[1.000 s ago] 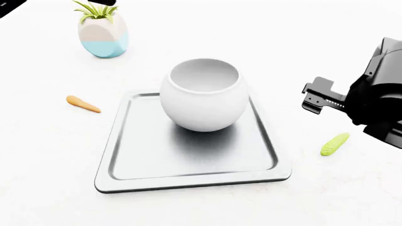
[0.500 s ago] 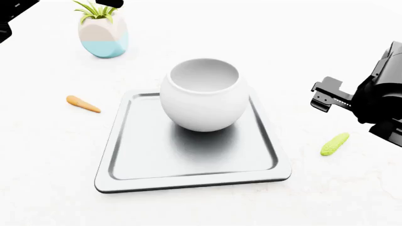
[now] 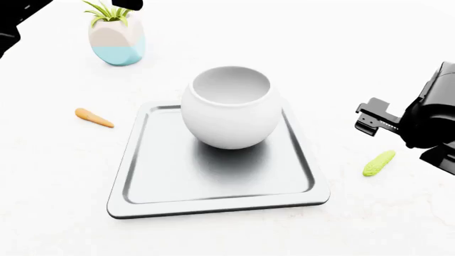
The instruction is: Place the two vegetables and bowl onto the tray for setting up a vegetable dip station.
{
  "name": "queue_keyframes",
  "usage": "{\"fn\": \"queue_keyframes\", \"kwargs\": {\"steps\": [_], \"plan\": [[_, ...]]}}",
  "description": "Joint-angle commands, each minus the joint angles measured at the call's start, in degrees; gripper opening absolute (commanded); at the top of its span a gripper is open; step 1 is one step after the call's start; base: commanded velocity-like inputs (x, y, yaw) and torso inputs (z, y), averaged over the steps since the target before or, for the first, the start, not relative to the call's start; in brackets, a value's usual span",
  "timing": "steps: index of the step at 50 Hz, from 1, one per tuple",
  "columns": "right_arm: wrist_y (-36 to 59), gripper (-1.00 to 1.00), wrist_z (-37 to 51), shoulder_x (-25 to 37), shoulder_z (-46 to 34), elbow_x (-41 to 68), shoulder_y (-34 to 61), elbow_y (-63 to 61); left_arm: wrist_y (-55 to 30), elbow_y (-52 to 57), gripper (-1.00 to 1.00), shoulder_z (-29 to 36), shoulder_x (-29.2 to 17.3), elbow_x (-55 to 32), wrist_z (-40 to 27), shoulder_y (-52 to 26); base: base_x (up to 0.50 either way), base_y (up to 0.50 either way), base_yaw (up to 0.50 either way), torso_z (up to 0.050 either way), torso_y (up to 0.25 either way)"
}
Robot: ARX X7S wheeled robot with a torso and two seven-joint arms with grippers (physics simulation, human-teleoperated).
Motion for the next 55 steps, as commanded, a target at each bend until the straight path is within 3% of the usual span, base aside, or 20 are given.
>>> {"fn": "queue_keyframes", "kwargs": {"steps": [1,9,26,50,51,55], "plan": [[2.5,1.00,-5.1,-4.1,-0.4,-0.2,-3.9,9.1,-0.3,-0.6,1.00,0.7,0.2,0.4,-0.3,-0.5,0.00,0.00,0.00,0.000,0.000],[4.9,1.00,-8.0,-6.6,-0.7,0.0,-6.8,13.3,-0.1,-2.2,1.00,1.5,1.2,2.1,1.0,-1.2,0.00,0.00,0.00,0.000,0.000],[3.8,1.00,-7.5,-3.8,-2.3,0.1,-11.3,10.7,0.3,-2.0,1.00,1.7,1.0,2.0,1.2,-0.8,0.00,0.00,0.00,0.000,0.000],[7.8,1.00,-14.6,-10.0,-1.8,0.2,-17.0,21.4,0.7,-1.9,1.00,2.1,0.9,2.1,1.3,-0.5,0.00,0.00,0.00,0.000,0.000],[7.4,-1.00,-13.7,-9.9,-2.2,0.4,-17.5,21.8,0.6,-1.7,1.00,2.1,0.6,2.0,1.2,-0.3,0.00,0.00,0.00,0.000,0.000],[7.1,-1.00,-13.8,-9.5,-2.3,0.5,-18.3,22.0,0.9,-2.1,1.00,2.2,0.3,2.7,1.7,-0.1,0.00,0.00,0.00,0.000,0.000]]}}
